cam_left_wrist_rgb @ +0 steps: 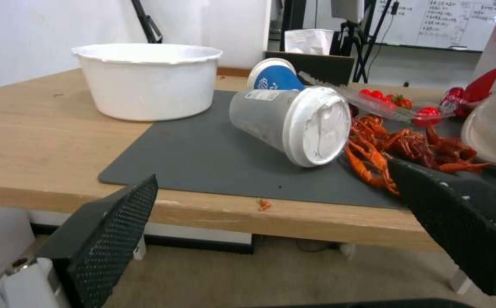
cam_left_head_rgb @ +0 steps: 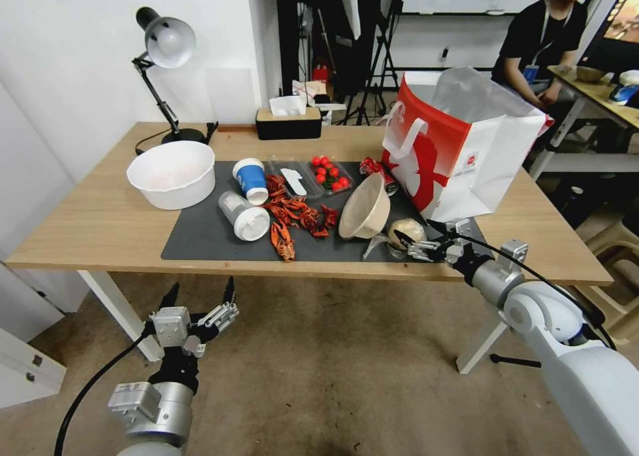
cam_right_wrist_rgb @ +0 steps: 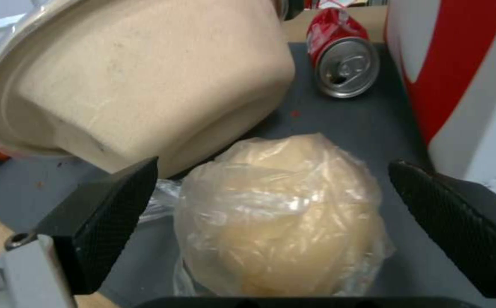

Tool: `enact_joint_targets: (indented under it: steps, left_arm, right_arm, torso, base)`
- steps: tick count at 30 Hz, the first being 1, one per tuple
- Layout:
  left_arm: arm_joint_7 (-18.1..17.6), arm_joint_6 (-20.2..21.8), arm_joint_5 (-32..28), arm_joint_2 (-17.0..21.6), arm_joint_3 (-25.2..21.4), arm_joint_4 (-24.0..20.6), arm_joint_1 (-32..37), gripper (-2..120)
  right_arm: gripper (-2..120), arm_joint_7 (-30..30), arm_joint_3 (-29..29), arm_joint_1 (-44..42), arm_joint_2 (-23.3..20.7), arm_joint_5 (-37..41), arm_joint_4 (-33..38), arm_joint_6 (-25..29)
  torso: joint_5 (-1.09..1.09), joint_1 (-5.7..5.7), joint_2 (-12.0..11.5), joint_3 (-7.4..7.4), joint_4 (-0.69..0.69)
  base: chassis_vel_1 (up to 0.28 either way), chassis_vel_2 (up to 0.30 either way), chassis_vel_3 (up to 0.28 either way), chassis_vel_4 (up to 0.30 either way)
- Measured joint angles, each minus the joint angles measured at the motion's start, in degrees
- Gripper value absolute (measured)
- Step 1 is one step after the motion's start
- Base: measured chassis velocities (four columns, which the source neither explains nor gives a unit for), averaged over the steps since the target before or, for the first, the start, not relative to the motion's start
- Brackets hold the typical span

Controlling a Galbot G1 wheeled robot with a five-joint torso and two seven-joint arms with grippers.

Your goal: Pick up the trash from the table and place it into the takeout bag.

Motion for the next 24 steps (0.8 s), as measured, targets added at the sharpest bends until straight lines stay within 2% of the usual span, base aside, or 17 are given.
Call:
enact_joint_targets:
  steps: [2,9,17,20,21,23,24]
  left_arm:
    - [0.0,-0.2,0.0,0.0,0.0,0.2,-0.1,100]
    - [-0.2,-0.8,-0.1,0.1,0.2,0.9,-0.4,100]
    - [-0.3,-1.1,-0.1,0.1,0.3,1.2,-0.7,100]
    - [-0.3,-1.3,0.0,0.0,0.5,1.5,-0.8,100]
    - [-0.3,-1.3,0.0,0.0,0.5,1.5,-0.8,100]
    - [-0.4,-1.4,0.0,0.1,0.5,1.6,-0.9,100]
    - [-0.4,-1.4,0.0,0.1,0.5,1.6,-0.9,100]
  right_arm:
    - [100,0.8,-0.6,0.4,0.1,0.1,-0.2,-0.9]
    - [78,2.2,-1.0,0.6,0.3,0.7,-0.9,-2.6]
    - [58,2.0,-0.6,0.0,0.3,0.6,-0.8,-2.6]
    - [46,2.0,0.0,-1.0,0.3,0.2,-0.4,-2.3]
    - [46,2.0,0.0,-1.0,0.3,0.2,-0.4,-2.3]
    - [35,1.7,0.7,-2.0,0.1,-0.5,0.2,-1.8]
    - [35,1.7,0.7,-2.0,0.1,-0.5,0.2,-1.8]
  torso:
    - [0.00,0.00,0.0,0.00,0.00]
    - [0.00,0.00,0.0,-0.01,0.00]
    - [0.00,0.00,0.0,-0.01,0.00]
    - [0.00,0.00,0.0,-0.01,0.00]
    - [0.00,0.00,0.0,-0.01,0.00]
    - [0.00,0.00,0.0,-0.01,-0.01]
    - [0.00,0.00,0.0,-0.01,-0.01]
  base:
    - [0.000,0.000,0.000,0.000]
    - [0.000,0.000,0.000,0.000]
    - [0.000,0.000,0.000,0.000]
    - [0.000,0.000,0.000,0.000]
    - [0.000,0.000,0.000,0.000]
    - [0.000,0.000,0.000,0.000]
    - [0.000,0.000,0.000,0.000]
